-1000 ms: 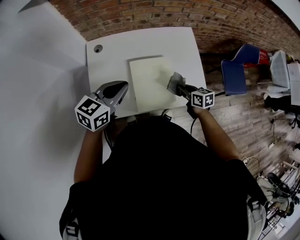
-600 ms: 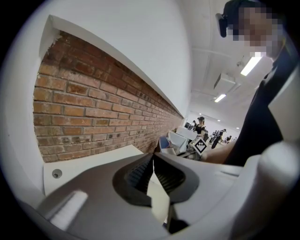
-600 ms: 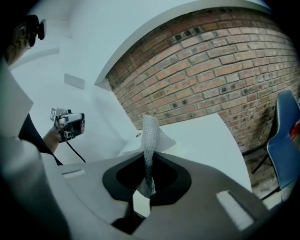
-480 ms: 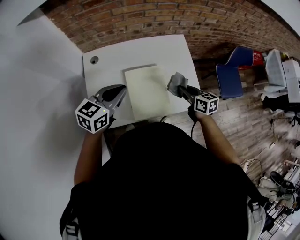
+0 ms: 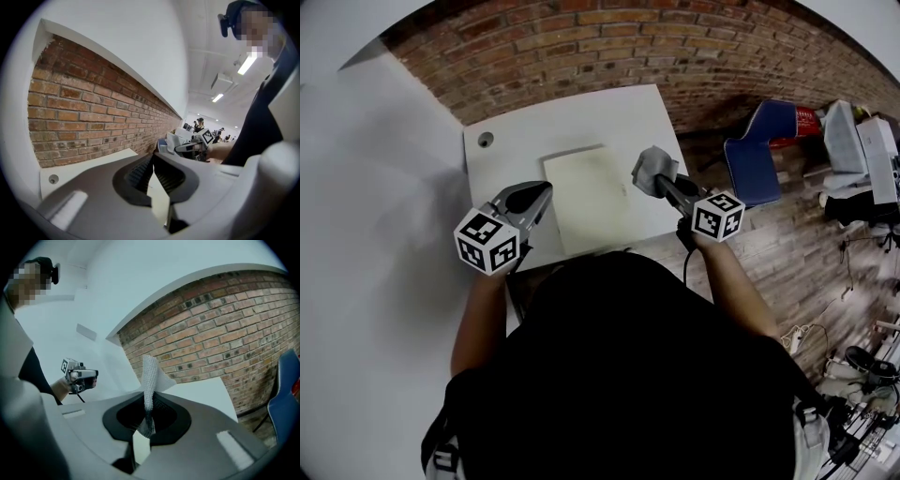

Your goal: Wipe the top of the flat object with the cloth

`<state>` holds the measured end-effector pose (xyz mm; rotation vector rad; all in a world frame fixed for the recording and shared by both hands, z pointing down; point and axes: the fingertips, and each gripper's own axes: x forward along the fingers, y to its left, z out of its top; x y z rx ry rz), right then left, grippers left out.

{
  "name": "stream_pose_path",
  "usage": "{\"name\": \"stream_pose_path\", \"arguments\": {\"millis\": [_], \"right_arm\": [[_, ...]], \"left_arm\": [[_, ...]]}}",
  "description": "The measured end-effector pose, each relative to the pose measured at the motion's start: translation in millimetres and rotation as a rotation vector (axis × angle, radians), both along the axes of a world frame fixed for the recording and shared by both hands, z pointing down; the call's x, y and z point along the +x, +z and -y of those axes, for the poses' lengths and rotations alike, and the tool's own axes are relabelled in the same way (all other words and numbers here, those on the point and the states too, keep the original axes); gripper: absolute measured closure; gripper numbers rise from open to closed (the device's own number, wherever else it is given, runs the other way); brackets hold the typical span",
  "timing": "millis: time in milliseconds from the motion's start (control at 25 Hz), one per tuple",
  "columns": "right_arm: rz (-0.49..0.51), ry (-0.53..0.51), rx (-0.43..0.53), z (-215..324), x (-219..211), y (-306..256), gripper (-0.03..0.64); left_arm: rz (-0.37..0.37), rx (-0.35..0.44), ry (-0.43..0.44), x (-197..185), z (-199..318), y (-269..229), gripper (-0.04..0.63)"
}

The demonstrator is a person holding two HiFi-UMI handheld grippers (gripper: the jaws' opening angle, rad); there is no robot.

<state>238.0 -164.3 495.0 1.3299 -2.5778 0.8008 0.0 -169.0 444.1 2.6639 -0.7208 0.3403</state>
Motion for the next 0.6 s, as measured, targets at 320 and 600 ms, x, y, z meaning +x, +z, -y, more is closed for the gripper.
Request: {"name": "stream_pose_path", "arguments": {"millis": [320,600], "right_arm": [[0.015,0.007,0.069,-5,9,-36,0.603],[0.027,0.006,0.127,-13,11,-63,0.603]], "left_arm": [[-0.011,-0.009,0.001,9,-3,-8,0.592],[-0.013,-0.001,0.002,17,-8,-14,0.593]]}}
